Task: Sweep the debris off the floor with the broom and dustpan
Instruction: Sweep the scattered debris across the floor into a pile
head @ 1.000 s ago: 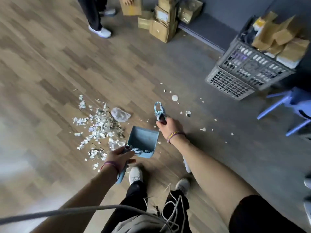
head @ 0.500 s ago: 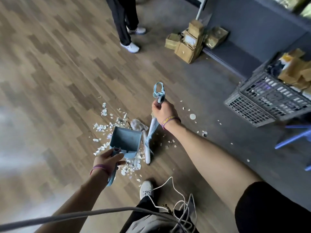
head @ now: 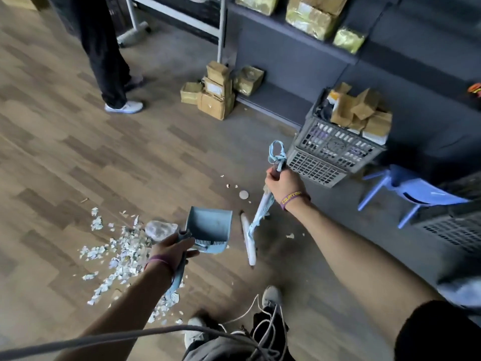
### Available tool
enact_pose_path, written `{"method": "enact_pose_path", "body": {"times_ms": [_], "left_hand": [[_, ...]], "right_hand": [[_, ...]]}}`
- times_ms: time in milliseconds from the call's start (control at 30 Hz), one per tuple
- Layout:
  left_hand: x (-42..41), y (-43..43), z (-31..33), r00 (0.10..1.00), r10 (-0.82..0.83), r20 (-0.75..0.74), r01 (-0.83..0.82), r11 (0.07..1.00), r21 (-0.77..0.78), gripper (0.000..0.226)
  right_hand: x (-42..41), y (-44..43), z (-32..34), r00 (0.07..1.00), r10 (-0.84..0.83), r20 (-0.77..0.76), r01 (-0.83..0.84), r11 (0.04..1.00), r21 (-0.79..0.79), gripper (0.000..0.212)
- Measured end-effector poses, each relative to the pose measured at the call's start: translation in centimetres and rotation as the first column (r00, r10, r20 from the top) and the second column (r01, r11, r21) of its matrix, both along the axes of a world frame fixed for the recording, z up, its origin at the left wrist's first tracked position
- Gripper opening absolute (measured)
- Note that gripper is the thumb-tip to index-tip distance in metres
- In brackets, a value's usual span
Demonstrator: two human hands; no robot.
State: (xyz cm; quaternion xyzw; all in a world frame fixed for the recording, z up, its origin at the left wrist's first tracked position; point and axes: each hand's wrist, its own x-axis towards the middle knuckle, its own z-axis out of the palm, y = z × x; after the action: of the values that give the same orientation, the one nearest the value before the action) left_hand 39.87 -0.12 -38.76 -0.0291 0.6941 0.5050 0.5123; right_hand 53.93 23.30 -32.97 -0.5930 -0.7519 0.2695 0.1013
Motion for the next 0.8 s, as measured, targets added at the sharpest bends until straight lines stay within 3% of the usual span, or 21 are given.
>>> {"method": "enact_pose_path", "body": {"times_ms": [300, 500, 800], "left_hand": [[12.1, 15.8, -0.5, 0.988, -0.155, 0.004, 0.155, 0.988, 0.028, 0.02], [20.9, 25.2, -0.9, 0.981, -0.19, 0.027, 0.19, 0.981, -0.021, 0.018], [25.8, 33.5, -1.9, 0.974, -0.224, 0.027, 0.225, 0.972, -0.069, 0.017]], "right_hand": [[17.5, 15.0, -1.5, 0.991, -0.092, 0.101, 0.086, 0.994, 0.065, 0.025], [27.3, 24.0, -3.3, 0.974, -0.116, 0.193, 0.118, 0.993, 0.0, 0.033], [34.3, 32.1, -7.5, 0.955, -0.179, 0.238, 0.204, 0.975, -0.085, 0.035]]}}
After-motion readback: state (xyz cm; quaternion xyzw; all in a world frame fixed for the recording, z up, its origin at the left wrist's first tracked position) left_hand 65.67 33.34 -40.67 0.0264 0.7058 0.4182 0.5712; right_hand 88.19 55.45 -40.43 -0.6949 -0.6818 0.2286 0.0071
